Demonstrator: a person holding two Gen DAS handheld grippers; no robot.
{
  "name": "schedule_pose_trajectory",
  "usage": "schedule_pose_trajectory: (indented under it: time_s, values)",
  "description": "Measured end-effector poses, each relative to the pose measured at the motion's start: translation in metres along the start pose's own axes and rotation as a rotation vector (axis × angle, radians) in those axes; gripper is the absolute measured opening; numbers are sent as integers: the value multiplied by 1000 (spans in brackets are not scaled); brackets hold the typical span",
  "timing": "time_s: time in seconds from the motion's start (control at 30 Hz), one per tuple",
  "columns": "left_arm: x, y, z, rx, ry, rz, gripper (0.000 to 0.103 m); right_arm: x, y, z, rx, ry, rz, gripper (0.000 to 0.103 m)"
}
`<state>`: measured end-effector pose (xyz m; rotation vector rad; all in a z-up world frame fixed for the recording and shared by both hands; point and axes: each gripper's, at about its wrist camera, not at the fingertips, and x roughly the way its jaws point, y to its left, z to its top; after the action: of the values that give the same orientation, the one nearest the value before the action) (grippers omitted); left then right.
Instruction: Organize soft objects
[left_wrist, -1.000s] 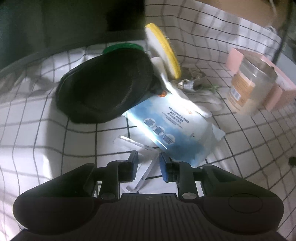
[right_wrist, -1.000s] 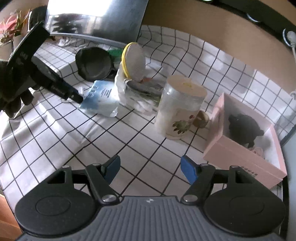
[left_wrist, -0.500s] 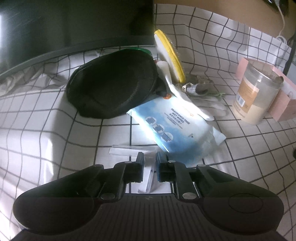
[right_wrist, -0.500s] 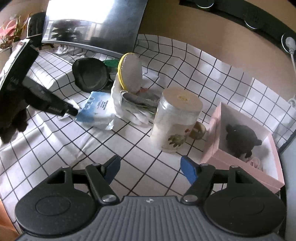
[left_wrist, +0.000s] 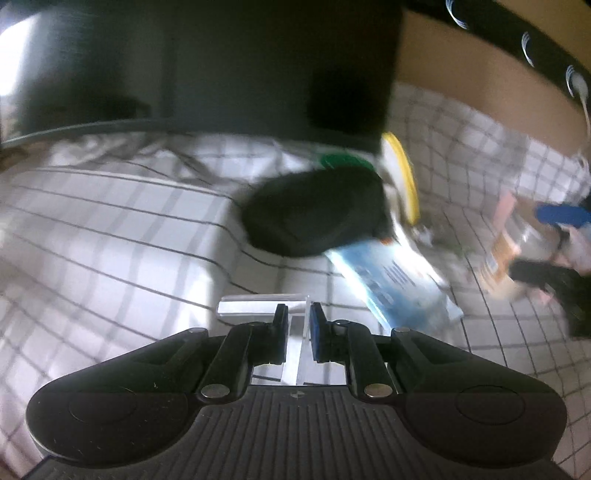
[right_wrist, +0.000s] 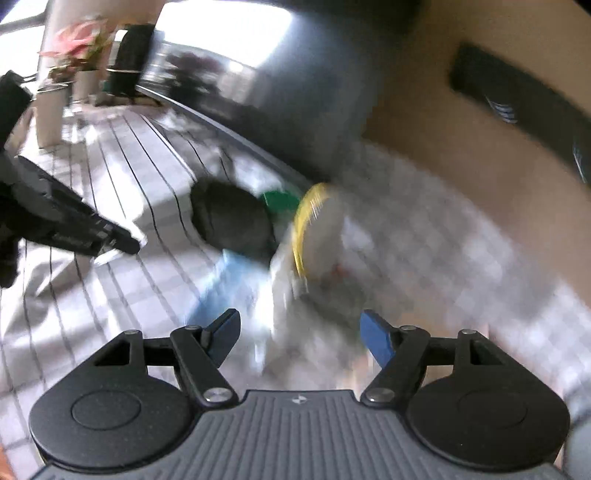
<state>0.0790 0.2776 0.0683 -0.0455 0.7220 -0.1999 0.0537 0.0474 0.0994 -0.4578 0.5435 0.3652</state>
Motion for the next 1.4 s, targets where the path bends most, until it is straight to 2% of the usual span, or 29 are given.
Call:
schedule_pose_trajectory:
  time_s: [0.13, 0.23, 0.37, 0.47, 0.5, 0.57, 0.6, 0.67, 0.73, 0.83, 0.93, 1.13, 1.27, 1.4]
  values:
    - [-23, 23, 5, -63, -58, -1, 15, 32, 21, 52, -149, -73, -24, 72]
    - [-37, 39, 7, -84, -94, -14, 15, 63, 41, 84, -258, -81, -13, 72]
    - [-49, 60, 5, -118, -129, -21, 15, 101, 74, 107, -423, -34, 32, 72]
    - [-48, 76, 4, -168, -114, -24, 15, 132, 92, 113, -481, 30, 25, 70]
    - [-47, 81, 4, -171, -107, -15, 15, 141, 95, 114, -488, 58, 22, 68]
    - [-47, 90, 4, -171, -101, -1, 15, 150, 97, 113, -484, 110, 20, 48]
    - [-47, 93, 4, -171, -99, -1, 15, 152, 94, 113, -475, 129, 26, 41]
    - [-47, 98, 5, -167, -94, -2, 15, 145, 89, 112, -448, 125, 35, 22]
    - [-43, 101, 7, -161, -84, -2, 15, 137, 84, 112, -416, 134, 52, 15]
    - [-34, 100, 13, -155, -77, -7, 15, 123, 71, 115, -331, 129, 57, 10]
    - [-29, 93, 28, -126, -89, -21, 15, 99, 50, 123, -218, 109, 71, 9]
    - [-27, 55, 76, -30, -165, -70, 15, 32, -9, 144, -62, -26, 1, 7]
    - [-30, 8, 111, 48, -225, -142, 15, -14, -65, 145, 31, -89, -80, 5]
    - [-31, -45, 138, 97, -258, -247, 15, -60, -131, 135, 155, -134, -171, 5]
